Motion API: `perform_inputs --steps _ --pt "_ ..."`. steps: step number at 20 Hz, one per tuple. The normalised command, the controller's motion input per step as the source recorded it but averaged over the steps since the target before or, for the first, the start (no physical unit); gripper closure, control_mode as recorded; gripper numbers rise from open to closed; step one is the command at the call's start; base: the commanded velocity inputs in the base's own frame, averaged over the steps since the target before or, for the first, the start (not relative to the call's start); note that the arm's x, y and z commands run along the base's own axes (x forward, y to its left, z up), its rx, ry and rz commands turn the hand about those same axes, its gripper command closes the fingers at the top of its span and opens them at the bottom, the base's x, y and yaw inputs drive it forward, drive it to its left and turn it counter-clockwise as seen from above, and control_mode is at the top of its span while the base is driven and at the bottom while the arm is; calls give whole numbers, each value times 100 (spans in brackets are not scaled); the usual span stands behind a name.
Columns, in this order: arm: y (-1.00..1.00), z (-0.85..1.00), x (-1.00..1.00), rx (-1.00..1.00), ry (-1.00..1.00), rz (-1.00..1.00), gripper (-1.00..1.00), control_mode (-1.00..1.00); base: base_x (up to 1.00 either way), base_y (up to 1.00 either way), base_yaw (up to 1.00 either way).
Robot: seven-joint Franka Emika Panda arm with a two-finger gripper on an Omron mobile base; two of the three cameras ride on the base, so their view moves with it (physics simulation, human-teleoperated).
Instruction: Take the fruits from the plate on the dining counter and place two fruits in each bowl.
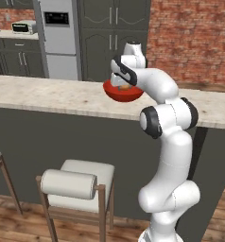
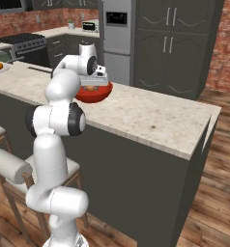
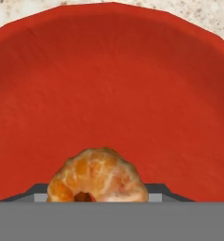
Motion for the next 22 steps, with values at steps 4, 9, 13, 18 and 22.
perform_inputs --steps 4,9,13,18,22 --pt "0 0 0 0 0 0 -100 -100 0 0 0" --pt "0 0 0 0 0 0 -100 -100 0 0 0" --pt "0 1 0 0 0 0 -100 -100 0 0 0" --pt "0 11 0 0 1 0 -100 -100 0 0 0" --pt "0 32 0 0 2 0 -100 -100 0 0 0"
